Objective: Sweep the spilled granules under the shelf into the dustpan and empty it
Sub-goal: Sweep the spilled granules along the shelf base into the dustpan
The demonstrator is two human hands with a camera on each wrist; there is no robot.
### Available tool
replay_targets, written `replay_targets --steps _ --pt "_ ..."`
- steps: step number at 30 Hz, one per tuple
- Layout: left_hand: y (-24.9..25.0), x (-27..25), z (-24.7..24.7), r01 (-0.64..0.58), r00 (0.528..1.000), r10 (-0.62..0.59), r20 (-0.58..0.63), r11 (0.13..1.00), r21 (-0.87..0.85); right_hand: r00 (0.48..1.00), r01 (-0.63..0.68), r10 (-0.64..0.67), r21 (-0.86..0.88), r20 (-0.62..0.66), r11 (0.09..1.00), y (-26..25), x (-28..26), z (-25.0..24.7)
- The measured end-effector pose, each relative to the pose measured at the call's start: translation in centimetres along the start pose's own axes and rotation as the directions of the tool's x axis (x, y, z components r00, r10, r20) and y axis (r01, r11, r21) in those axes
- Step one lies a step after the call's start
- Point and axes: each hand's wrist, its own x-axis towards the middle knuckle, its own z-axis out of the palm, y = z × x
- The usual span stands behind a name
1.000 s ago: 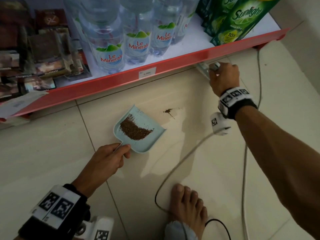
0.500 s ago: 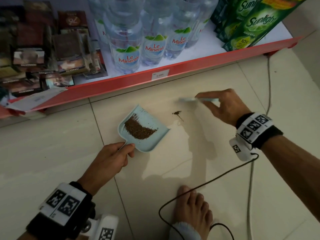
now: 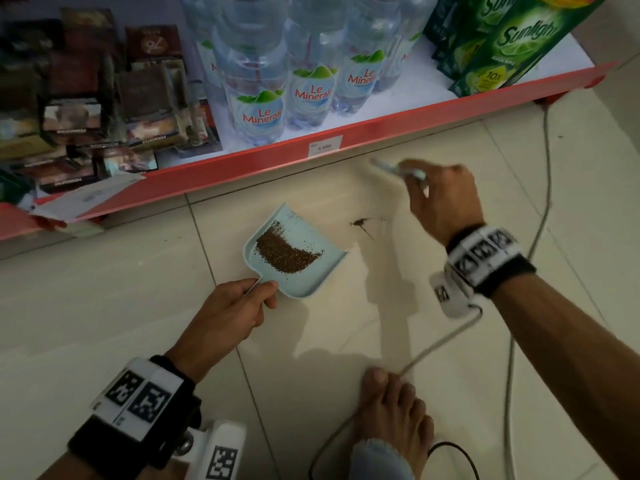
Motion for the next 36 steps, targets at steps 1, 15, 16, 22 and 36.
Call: replay_targets --steps 1,15,16,22,36 --pt "0.0 0.0 0.0 -0.001 1.000 0.001 -0.001 1.000 0.001 0.996 -0.087 0.087 -0.084 -0.011 0.993 0.2 1.6 0.3" --pt "0.3 -0.9 -0.4 -0.010 1.000 0.010 -0.002 1.000 0.000 0.848 0.350 -0.396 0.187 0.352 0.918 0.7 0.7 -0.7" --pt "0.4 -0.9 -0.3 -0.010 1.000 0.010 0.002 1.000 0.001 0.848 0.365 -0.407 0.181 0.339 0.913 1.5 0.2 -1.4" --pt "1.3 -0.4 0.5 -0.007 0.999 0.007 0.031 1.000 0.011 0.990 0.121 -0.127 0.100 0.056 0.988 4.4 -0.3 -1.9" --pt "1.2 -0.4 0.5 0.005 1.000 -0.006 0.031 1.000 0.022 0.986 0.137 -0.151 0.172 0.067 0.975 -0.5 1.3 -0.3"
